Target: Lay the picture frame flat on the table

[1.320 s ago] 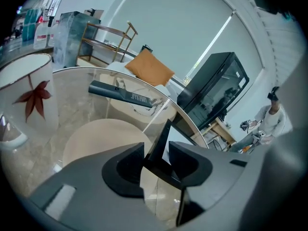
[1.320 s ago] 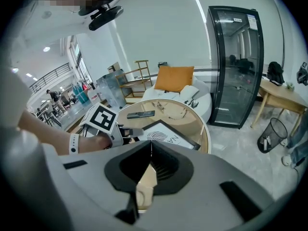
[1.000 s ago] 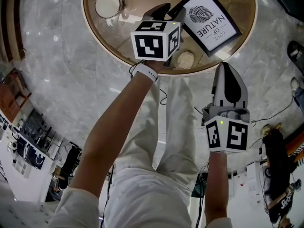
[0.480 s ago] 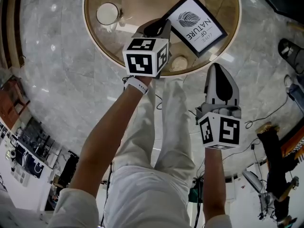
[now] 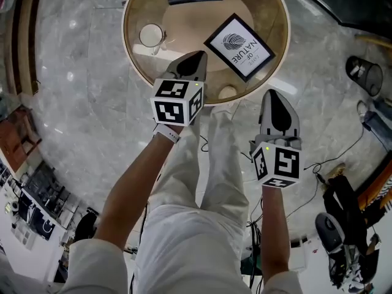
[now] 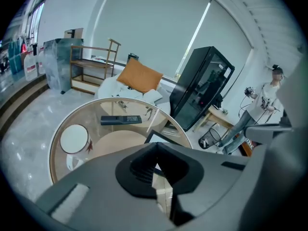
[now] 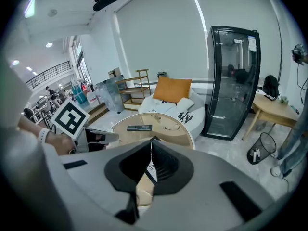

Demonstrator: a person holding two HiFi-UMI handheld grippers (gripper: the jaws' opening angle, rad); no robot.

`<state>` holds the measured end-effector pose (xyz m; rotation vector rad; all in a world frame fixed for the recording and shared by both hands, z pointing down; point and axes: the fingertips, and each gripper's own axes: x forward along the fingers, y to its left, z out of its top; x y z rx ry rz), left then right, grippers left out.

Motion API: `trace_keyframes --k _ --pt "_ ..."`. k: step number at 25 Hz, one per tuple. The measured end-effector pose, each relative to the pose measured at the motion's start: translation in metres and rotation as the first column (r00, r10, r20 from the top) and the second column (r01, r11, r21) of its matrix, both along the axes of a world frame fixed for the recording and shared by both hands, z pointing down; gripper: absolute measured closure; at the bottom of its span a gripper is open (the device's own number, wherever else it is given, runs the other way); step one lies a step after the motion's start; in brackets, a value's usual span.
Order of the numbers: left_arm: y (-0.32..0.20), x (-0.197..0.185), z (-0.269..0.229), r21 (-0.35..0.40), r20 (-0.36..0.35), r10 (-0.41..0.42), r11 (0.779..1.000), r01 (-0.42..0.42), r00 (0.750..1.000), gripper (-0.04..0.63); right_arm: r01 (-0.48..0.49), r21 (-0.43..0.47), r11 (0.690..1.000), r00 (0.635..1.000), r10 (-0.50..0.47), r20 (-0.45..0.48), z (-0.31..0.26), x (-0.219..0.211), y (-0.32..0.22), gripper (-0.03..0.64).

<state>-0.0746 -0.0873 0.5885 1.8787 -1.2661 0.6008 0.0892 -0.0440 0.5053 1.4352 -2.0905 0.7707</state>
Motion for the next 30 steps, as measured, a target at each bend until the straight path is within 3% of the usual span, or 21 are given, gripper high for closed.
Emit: trace_keyframes --k 9,17,30 --pt "0.020 -0.002 -0.097 0.037 0.034 0.050 0.998 -0.051 0.998 0.592 0.017 -0.002 1.000 0.999 -0.017 -0.028 -0.057 0.012 0.004 0.611" --pt "0.037 -0.011 -0.173 0.090 0.006 0.024 0.996 -0.025 1.000 0.591 0.005 0.027 1.000 0.999 -0.004 -0.035 -0.106 0.024 0.004 0.611" --pt "0.058 -0.017 -0.299 0.214 0.015 0.043 0.976 -0.045 0.999 0.591 -0.003 0.130 0.992 1.000 0.006 -0.026 -0.206 0.025 0.012 0.611"
